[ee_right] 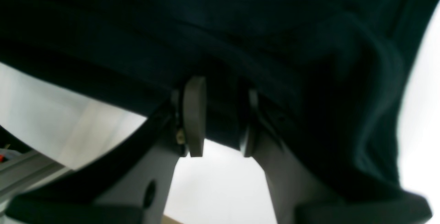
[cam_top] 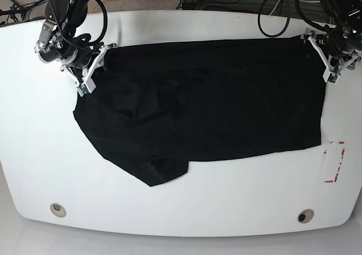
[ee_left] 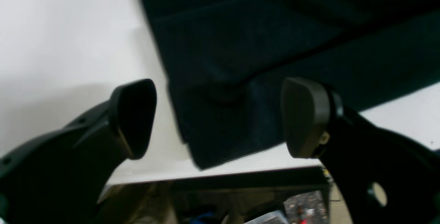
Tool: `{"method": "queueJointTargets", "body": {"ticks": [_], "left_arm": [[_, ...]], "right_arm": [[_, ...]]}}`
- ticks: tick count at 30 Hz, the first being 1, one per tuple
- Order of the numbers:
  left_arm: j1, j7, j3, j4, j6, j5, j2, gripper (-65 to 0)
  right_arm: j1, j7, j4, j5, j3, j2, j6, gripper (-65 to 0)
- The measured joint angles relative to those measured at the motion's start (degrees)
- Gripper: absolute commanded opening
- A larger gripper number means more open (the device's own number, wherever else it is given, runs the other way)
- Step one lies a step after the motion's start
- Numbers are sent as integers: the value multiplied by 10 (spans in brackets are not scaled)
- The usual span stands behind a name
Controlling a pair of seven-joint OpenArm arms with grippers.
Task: Fold the T-shirt properly
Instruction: 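Hold the shirt corners with both grippers and stretch the edge taut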
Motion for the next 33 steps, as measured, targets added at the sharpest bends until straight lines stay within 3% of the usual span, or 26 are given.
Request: {"method": "queueJointTargets", "body": {"ticks": [6, 14, 22, 33], "left_arm": [[-1, -60, 18, -54, 0, 65, -2, -125], [-28, -167, 33, -124, -2, 90, -5, -125], [-57, -177, 35, -160, -6, 95, -22, -125], [-53, -173, 37, -156, -6, 99, -32, -125]], "right_arm": [[13, 23, -41, 1, -1, 32, 0, -498], [12, 59, -101, 2, -2, 100, 0, -498], [11, 134, -190, 19, -3, 172, 2, -498], [-21, 125, -155, 10, -2, 196, 2, -498]]}}
